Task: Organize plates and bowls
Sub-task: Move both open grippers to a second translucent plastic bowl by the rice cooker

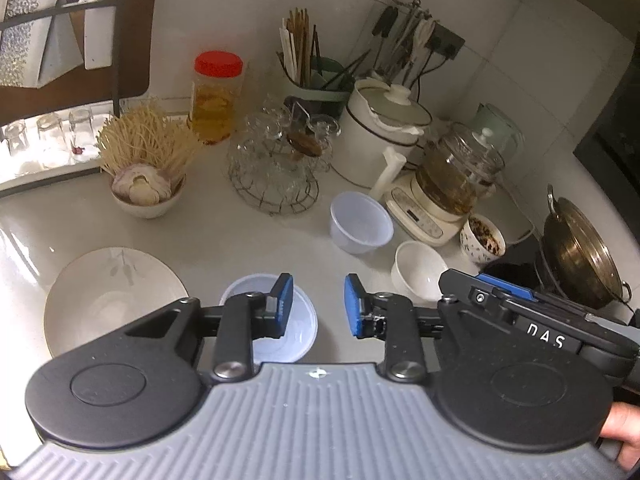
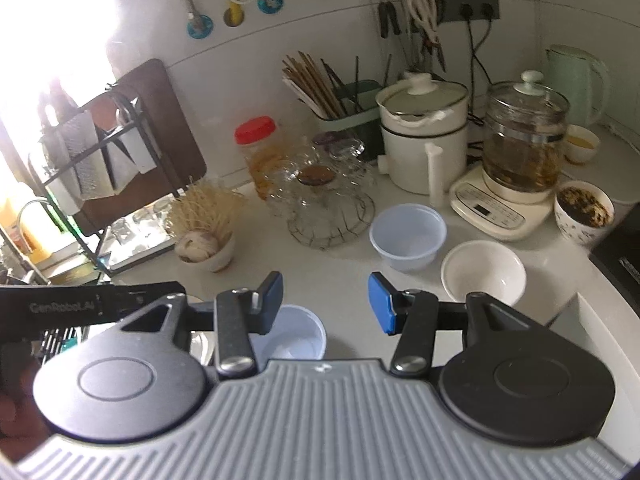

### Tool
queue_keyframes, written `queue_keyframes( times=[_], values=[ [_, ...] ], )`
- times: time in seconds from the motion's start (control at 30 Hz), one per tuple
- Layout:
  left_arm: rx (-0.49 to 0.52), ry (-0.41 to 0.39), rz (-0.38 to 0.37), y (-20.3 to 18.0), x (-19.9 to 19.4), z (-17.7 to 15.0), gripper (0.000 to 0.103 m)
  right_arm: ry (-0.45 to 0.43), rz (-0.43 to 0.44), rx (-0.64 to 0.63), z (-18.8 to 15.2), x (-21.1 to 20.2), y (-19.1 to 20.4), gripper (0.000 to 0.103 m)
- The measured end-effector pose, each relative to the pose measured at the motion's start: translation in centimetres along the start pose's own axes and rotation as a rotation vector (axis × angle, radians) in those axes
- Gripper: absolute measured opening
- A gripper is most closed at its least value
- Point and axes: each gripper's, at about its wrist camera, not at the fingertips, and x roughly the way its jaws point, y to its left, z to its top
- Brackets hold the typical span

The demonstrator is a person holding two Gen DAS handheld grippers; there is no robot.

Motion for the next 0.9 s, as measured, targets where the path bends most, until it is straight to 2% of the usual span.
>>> queue_keyframes(
  times=[0.47,0.67,0.9],
  values=[
    [0.06,0.103,-0.053,-0.6,2.5,-1.9,0.037,0.057,-0.108,0.074,-2.5,-0.7,-1.7,0.051],
    [0.084,0.114,-0.065,-1.4,3.6,-1.7,0.038,0.059,-0.124,0.078,-2.0,-0.3,-2.3,0.051],
    [0.08,0.128,-0.053,-1.9,5.5,-0.7,0.044,0.072,-0.135,0.109,-1.1,1.3,-3.7,0.051]
  ],
)
